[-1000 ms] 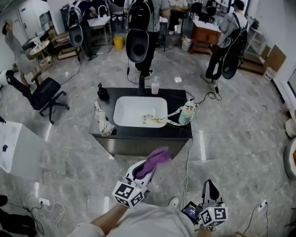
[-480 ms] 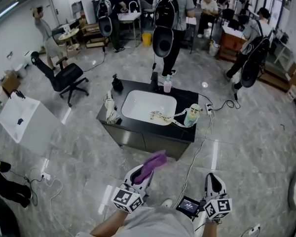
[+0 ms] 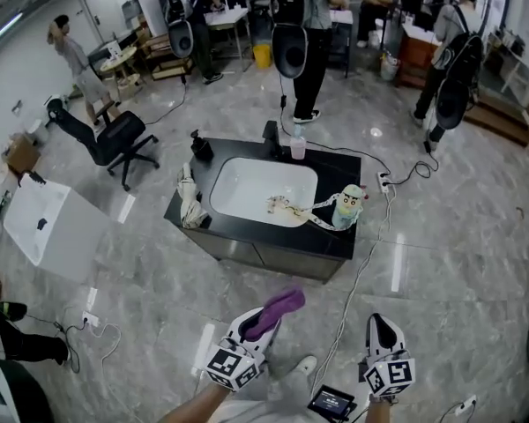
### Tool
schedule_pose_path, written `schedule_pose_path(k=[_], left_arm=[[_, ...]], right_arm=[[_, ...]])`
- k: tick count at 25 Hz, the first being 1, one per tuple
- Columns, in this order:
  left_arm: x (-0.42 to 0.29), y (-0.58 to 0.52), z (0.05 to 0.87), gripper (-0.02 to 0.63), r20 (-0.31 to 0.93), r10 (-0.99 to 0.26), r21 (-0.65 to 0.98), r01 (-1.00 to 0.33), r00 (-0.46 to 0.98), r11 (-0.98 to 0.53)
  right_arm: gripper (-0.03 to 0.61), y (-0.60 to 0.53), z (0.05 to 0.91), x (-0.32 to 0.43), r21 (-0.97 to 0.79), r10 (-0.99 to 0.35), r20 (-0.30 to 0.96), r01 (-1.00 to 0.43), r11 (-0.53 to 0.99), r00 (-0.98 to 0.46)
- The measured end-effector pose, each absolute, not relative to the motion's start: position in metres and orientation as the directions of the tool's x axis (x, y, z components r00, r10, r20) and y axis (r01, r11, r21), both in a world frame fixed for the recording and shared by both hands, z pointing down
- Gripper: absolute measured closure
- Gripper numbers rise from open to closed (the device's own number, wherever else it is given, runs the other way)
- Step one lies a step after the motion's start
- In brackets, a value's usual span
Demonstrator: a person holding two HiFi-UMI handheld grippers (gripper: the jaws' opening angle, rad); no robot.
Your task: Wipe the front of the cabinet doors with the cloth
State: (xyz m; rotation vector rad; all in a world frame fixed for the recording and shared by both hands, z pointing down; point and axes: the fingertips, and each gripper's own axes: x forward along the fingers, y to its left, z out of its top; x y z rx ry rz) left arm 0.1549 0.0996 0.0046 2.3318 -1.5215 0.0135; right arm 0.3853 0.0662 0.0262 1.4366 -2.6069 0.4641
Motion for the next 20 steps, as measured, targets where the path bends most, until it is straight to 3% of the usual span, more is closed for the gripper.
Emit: schedule_pose_path(k=[10, 20], left_arm=[[0.178, 0.040, 0.102, 0.514, 0.280, -0.817, 0.328, -0.850, 0.504, -0.412], [0.212, 0.010, 0.195, 0.514, 0.317, -0.759, 0.331, -0.817, 0.568, -0.473]], right_arm=[[0.552, 0.048, 0.125, 0.376, -0.249, -0.770, 0.363, -0.851, 0.462, -0.524], [0.552, 0.031, 0.201, 0.369, -0.248, -0.763, 0.345, -0.837, 0.487, -0.546]])
